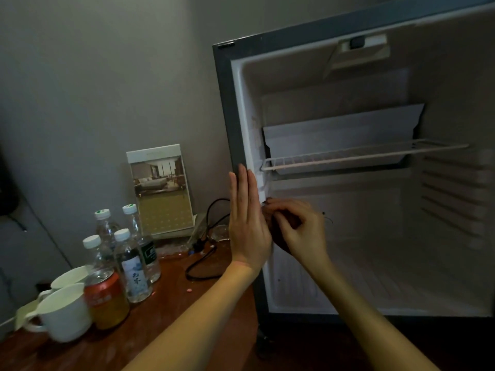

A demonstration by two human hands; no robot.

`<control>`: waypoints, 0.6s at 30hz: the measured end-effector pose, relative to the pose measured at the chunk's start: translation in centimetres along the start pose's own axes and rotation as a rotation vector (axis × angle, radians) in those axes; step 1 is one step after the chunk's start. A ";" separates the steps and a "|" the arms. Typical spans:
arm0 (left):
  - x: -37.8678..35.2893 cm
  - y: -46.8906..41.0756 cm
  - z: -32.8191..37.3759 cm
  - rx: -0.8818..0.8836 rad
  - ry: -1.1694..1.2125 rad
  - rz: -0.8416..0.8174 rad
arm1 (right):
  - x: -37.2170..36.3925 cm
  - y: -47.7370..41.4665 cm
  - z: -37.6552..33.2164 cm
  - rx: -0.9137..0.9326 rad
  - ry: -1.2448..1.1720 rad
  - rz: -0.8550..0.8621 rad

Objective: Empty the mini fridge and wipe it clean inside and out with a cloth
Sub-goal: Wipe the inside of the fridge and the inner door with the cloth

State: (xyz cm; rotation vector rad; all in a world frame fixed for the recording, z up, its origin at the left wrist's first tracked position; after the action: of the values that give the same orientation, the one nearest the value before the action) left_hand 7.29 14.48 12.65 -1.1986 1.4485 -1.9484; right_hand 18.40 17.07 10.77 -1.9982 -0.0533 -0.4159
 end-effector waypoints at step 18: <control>-0.3 0.7 -0.1 -0.030 0.009 -0.008 | -1.4 -0.3 4.2 -0.327 -0.184 0.116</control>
State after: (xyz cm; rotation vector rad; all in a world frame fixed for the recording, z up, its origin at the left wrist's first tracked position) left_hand 7.26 14.49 11.83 -1.2120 1.4843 -1.9460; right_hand 18.13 21.09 8.91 -2.3447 0.0168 -0.1722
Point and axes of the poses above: each hand's wrist, its own y-axis away from the middle knuckle, its own x-axis out of the back of the hand, z = x × y, the point moved 6 cm from there along -y, towards the middle knuckle, and after that the axes turned 14 degrees about -z, right-handed, at the moved point
